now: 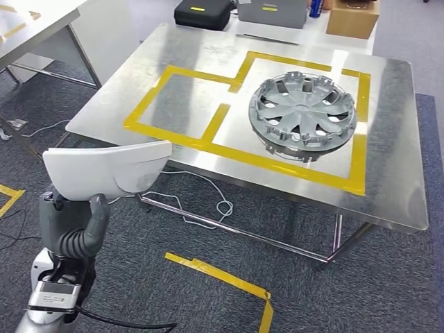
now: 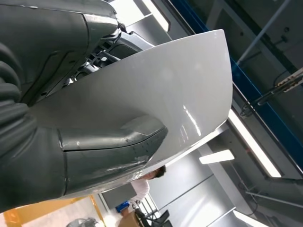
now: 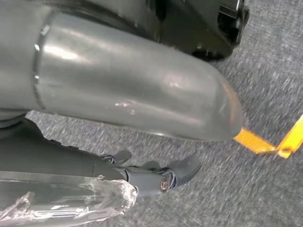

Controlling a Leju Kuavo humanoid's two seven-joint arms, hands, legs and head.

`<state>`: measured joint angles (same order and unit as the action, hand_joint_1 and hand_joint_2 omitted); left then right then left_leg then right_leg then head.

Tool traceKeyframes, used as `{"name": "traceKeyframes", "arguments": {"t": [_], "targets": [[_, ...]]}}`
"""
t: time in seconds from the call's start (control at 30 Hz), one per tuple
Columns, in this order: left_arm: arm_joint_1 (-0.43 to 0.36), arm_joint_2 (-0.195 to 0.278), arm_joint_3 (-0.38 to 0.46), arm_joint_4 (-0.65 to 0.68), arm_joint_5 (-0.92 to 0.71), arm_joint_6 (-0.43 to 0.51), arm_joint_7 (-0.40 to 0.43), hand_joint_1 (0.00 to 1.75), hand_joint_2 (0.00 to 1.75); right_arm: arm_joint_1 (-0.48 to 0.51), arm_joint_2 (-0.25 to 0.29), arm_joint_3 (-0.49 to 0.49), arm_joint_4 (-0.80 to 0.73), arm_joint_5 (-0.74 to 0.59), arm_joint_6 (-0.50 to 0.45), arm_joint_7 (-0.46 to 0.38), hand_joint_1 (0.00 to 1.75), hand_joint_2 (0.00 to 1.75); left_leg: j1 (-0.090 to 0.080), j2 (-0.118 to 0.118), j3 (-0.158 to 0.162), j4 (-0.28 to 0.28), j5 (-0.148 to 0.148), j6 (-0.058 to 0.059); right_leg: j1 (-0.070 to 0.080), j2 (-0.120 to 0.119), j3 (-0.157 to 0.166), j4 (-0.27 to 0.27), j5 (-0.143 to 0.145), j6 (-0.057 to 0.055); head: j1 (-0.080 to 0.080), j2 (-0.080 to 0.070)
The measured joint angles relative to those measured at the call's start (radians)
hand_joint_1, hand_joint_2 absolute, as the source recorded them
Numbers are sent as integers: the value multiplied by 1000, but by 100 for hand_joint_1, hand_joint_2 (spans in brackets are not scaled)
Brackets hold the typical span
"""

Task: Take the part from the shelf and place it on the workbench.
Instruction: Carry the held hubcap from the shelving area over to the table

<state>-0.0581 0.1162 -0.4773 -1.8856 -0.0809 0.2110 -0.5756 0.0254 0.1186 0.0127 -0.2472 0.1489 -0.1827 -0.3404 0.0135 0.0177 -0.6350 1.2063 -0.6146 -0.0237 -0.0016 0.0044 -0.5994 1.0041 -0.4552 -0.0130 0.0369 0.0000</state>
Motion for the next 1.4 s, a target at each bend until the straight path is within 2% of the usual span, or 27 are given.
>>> {"name": "traceKeyframes", "arguments": {"t": [0.03, 0.07, 0.1, 0.17, 0.23, 0.27, 0.33, 0.4, 0.43, 0.53, 0.57, 0.6, 0.63, 0.67, 0.73, 0.8, 0.9, 0.97, 1.03, 1.07, 1.1, 1.13, 1.2, 1.23, 1.27, 1.3, 1.4], "targets": [[2, 0, 2, 0, 0, 3, 0, 175, 175, -1, 0, 5, 0, 6, -1, 1, 0, 0, 0, -5, -26, 49, -13, 1, 1, 8, 1, 0, -1, -2, 0, 0], [3, 0, 4, 0, 0, 5, 0, 175, 175, 0, 0, 10, 1, 11, -4, 3, 0, 0, -1, -7, -40, 69, -7, 2, 2, 16, 1, 1, -1, -2, 0, 0], [3, 0, 6, 0, 0, 8, 0, 175, 175, 0, 0, 14, 1, 16, -6, 4, 0, 0, -1, -8, -36, 53, 18, 4, 3, 23, 3, 2, -1, -2, 0, 0], [3, 0, 8, 0, 0, 11, 0, 175, 175, 0, 0, 19, 2, 23, -9, 6, 0, 0, -2, -11, 12, -62, 93, 13, 4, 33, 5, 2, -2, -1, 0, 0], [2, 0, 9, 0, 0, 14, -1, 175, 175, -1, 1, 26, 2, 29, -10, 6, 0, 0, -5, -17, 57, -167, 132, 22, 6, 39, 3, 6, -4, 5, 0, 0], [2, 0, 10, 0, 0, 16, -2, 175, 175, -1, 1, 29, 2, 31, -10, 7, 0, 0, -7, -20, 65, -188, 134, 26, 7, 40, 0, 8, -4, 10, 1, 0], [2, 0, 12, 0, -1, 22, -6, 175, 175, 0, 1, 35, 3, 33, -11, 9, 0, 0, -8, -19, 66, -195, 134, 31, 5, 40, -3, 8, -3, 20, 1, 0], [1, -1, 14, 0, -2, 27, -10, 175, 175, 0, 0, 40, 5, 36, -11, 10, 0, 0, -4, -17, 68, -200, 139, 40, 4, 29, -14, 27, -19, 30, 3, 0], [1, -2, 14, 0, -2, 29, -12, 175, 175, 0, 0, 41, 5, 37, -10, 11, 0, 0, -2, -15, 69, -203, 141, 44, 2, 22, -32, 64, -42, 36, 6, 0], [3, -2, 15, 0, -2, 35, -14, 175, 175, -1, 0, 46, 8, 39, -8, 12, 0, 0, -2, -10, 68, -203, 141, 49, -5, 6, -118, 251, -129, 48, 12, 0], [4, -1, 16, 0, -2, 36, -15, 175, 175, -1, 0, 48, 8, 40, -8, 12, 0, 0, -2, -8, 68, -203, 141, 49, -7, 5, -134, 284, -134, 50, 12, 0], [4, -1, 16, 0, -2, 38, -15, 175, 175, 0, 0, 49, 9, 40, -7, 13, 0, 0, -1, -8, 68, -203, 140, 48, -8, 5, -131, 278, -121, 51, 12, 0], [5, -1, 17, 0, -3, 39, -15, 175, 175, 0, 0, 49, 10, 40, -6, 13, 0, 0, -1, -8, 69, -203, 139, 46, -10, 3, -109, 234, -91, 52, 12, 0], [5, -1, 18, 0, -3, 41, -16, 175, 175, -1, 0, 50, 10, 40, -5, 13, 0, 0, -1, -7, 71, -202, 137, 43, -11, 0, -74, 168, -58, 51, 12, 0], [5, -1, 22, 0, -3, 44, -17, 175, 175, -4, 0, 50, 10, 40, -4, 13, 0, 0, -5, -7, 72, -201, 132, 34, -9, -8, -10, 48, -24, 47, 11, 0], [5, -1, 25, 0, -3, 47, -17, 175, 175, -6, 0, 51, 10, 41, -2, 13, 0, 0, -8, -7, 72, -200, 131, 24, -6, -10, 11, 13, -29, 36, 9, 0], [5, -1, 30, -2, -5, 52, -18, 175, 175, -2, 0, 52, 11, 42, -1, 14, 0, 0, -3, -6, 73, -192, 118, 8, -5, -6, 18, 8, -27, 16, 6, 0], [6, -1, 34, -4, -7, 56, -21, 175, 175, -4, 0, 52, 11, 43, -1, 15, 0, 0, -2, -7, 40, -116, 75, 2, -6, -4, 26, 4, -30, 5, 3, 0], [8, 0, 37, -4, -9, 60, -24, 175, 175, -4, 0, 55, 11, 44, 0, 15, 0, 0, -3, -8, -30, 17, 20, 3, -3, -2, 33, 4, -36, -4, 1, 0], [10, 1, 37, -4, -10, 62, -25, 175, 175, -4, 0, 57, 11, 44, 0, 15, 0, 0, -3, -8, -59, 64, 12, 4, -1, 0, 37, 5, -40, -6, 1, 0], [12, 1, 39, -4, -10, 65, -27, 175, 175, -3, 0, 58, 11, 44, 0, 15, 0, 0, -3, -8, -73, 81, 24, 7, 1, 2, 42, 5, -45, -8, 1, 0], [13, 1, 40, -4, -10, 68, -28, 175, 175, -3, 0, 58, 12, 44, 0, 15, 0, 0, -3, -8, -69, 59, 55, 11, 3, 5, 49, 5, -49, -7, 1, 0], [14, 2, 44, -5, -11, 74, -32, 175, 175, -3, 0, 59, 12, 44, 0, 15, 0, 0, -8, -9, -23, -54, 133, 25, 6, 10, 61, 4, -62, -5, 2, 0], [14, 2, 46, -6, -11, 76, -33, 175, 175, -3, 0, 59, 12, 44, 1, 15, 0, 0, -11, -9, 6, -114, 152, 33, 8, 12, 67, 4, -70, -1, 2, 0], [14, 2, 48, -6, -12, 78, -34, 175, 175, -4, 0, 60, 12, 44, 1, 15, 0, 0, -14, -9, 26, -156, 156, 38, 8, 13, 69, 2, -76, 4, 1, 0], [14, 2, 49, -8, -12, 80, -34, 175, 175, -4, 0, 60, 13, 44, 1, 15, 0, 0, -17, -10, 39, -180, 148, 41, 9, 12, 74, 3, -79, 10, 1, 0], [15, 2, 51, -11, -12, 83, -35, 175, 175, -5, 0, 60, 13, 45, 2, 15, 0, 0, -14, -13, 65, -203, 132, 51, 7, 8, 86, 19, -82, 29, 1, 0]]}}
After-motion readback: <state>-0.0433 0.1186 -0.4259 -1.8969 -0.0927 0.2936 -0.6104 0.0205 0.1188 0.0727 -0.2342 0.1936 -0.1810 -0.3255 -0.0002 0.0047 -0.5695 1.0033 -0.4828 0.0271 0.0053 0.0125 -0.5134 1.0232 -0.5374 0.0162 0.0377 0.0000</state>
